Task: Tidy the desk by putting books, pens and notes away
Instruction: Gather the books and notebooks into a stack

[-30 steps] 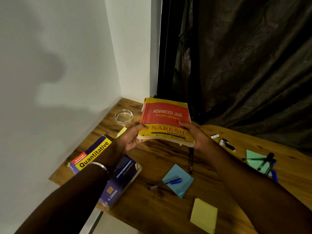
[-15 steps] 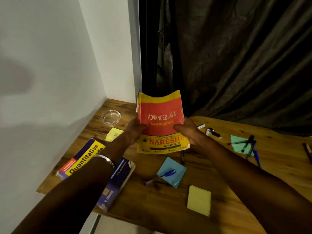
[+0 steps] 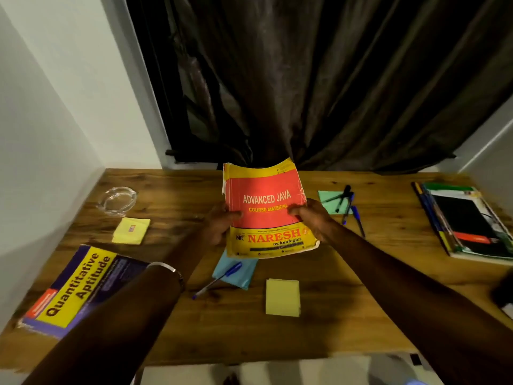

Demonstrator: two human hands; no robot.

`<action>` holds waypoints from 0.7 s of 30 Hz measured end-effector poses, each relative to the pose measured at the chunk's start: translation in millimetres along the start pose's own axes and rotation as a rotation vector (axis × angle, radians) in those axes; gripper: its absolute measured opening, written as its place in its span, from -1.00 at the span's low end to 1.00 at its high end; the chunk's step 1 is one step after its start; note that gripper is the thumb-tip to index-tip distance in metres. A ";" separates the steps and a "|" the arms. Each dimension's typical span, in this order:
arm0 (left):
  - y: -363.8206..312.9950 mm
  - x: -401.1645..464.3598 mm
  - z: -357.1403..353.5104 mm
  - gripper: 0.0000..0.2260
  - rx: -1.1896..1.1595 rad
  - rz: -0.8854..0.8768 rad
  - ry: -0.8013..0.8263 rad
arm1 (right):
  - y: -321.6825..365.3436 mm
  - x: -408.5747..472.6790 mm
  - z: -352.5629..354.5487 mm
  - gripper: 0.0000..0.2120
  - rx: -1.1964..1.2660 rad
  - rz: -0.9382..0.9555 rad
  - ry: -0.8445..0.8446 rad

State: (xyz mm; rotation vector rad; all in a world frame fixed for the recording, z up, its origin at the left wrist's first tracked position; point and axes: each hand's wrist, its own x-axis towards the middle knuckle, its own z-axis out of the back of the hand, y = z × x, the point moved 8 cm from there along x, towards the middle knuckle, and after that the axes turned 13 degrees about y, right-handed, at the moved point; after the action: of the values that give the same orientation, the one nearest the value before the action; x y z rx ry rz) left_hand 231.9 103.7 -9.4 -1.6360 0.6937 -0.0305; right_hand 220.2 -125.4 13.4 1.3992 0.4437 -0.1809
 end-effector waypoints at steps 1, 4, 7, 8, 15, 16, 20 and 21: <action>1.0 1.6 -13.8 -0.59 -0.008 -0.004 0.008 | -3.3 -5.0 12.3 -0.80 0.005 0.006 -0.018; 4.6 6.6 -52.6 -0.62 0.003 -0.022 -0.003 | -14.3 -19.2 45.6 -0.76 0.002 0.017 -0.043; 14.8 15.5 -89.6 -0.64 0.003 0.013 -0.008 | -27.8 -39.7 80.7 -0.80 0.010 0.027 -0.073; 17.9 18.3 -103.6 -0.65 -0.005 0.016 -0.011 | -33.5 -47.7 93.5 -0.80 0.014 0.026 -0.084; 49.5 32.5 -211.3 -0.56 0.037 0.027 0.005 | -87.2 -109.5 179.5 -0.79 0.029 -0.003 -0.117; 56.7 34.3 -227.9 -0.56 0.037 0.036 0.017 | -96.6 -118.5 192.7 -0.80 0.024 -0.008 -0.120; 75.9 38.6 -288.1 -0.60 0.061 0.053 0.057 | -129.7 -150.7 240.5 -0.80 -0.004 -0.022 -0.162; 80.9 39.1 -302.4 -0.60 0.072 0.067 0.061 | -136.9 -160.2 250.2 -0.80 -0.007 -0.029 -0.173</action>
State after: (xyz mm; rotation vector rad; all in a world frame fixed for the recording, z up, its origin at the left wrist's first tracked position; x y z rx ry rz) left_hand 108.9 -185.6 -35.2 -1.5468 0.7854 -0.0564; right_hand 71.7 -415.0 -20.0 1.3580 0.3206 -0.3214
